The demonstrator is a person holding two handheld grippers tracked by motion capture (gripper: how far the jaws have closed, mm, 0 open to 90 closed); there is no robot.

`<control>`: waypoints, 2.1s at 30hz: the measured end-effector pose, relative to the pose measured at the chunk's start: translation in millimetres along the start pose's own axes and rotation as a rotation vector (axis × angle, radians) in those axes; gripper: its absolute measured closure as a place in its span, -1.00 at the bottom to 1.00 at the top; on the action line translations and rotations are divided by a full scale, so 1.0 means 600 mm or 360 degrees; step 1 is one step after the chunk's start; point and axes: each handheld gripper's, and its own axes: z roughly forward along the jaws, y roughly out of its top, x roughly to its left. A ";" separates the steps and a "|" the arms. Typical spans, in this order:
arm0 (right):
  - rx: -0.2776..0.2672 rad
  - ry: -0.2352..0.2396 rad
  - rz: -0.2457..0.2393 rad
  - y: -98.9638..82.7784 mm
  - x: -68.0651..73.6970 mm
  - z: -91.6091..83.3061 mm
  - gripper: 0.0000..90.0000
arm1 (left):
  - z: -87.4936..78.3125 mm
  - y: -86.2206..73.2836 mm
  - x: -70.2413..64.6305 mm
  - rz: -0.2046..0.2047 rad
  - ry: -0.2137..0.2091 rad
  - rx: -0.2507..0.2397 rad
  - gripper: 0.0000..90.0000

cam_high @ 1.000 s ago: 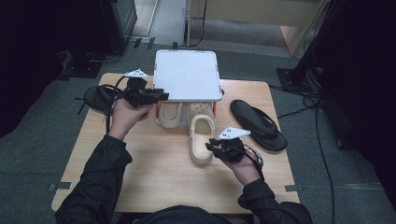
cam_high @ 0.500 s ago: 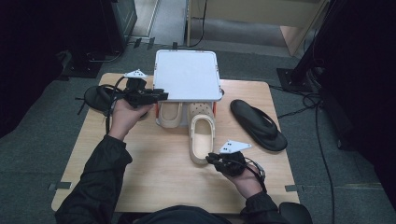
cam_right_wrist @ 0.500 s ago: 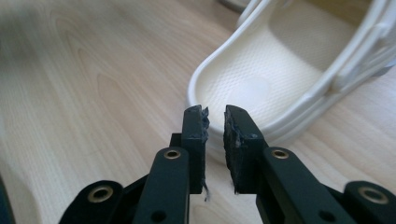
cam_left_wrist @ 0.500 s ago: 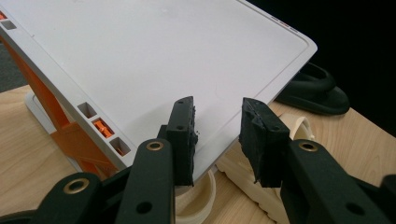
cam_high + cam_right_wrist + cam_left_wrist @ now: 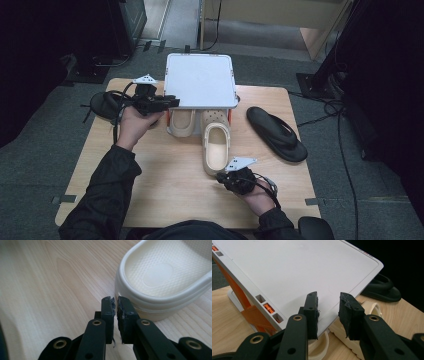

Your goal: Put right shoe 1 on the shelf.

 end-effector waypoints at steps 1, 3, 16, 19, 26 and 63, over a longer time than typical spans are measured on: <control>0.0009 -0.0012 -0.0017 0.001 0.000 0.002 0.86 | 0.000 0.000 0.000 0.0005 0.0004 0.0000 0.53; 0.0016 -0.0017 -0.0013 0.003 -0.001 0.006 0.86 | 0.000 0.000 -0.001 0.0012 0.0010 0.0000 0.55; 0.0004 -0.0053 -0.0075 0.012 -0.001 0.012 0.91 | 0.001 -0.002 -0.002 0.0019 0.0004 -0.0009 0.59; -0.0010 -0.0073 -0.0078 0.014 -0.002 0.014 0.90 | 0.001 -0.002 -0.001 0.0017 0.0004 -0.0009 0.59; -0.0032 -0.0084 -0.0033 0.022 -0.016 0.018 0.92 | 0.002 -0.002 -0.001 0.0016 0.0001 -0.0010 0.61; -0.0200 -0.0239 -0.0010 0.101 -0.089 0.051 0.94 | 0.002 -0.003 0.001 0.0023 -0.0005 -0.0016 0.65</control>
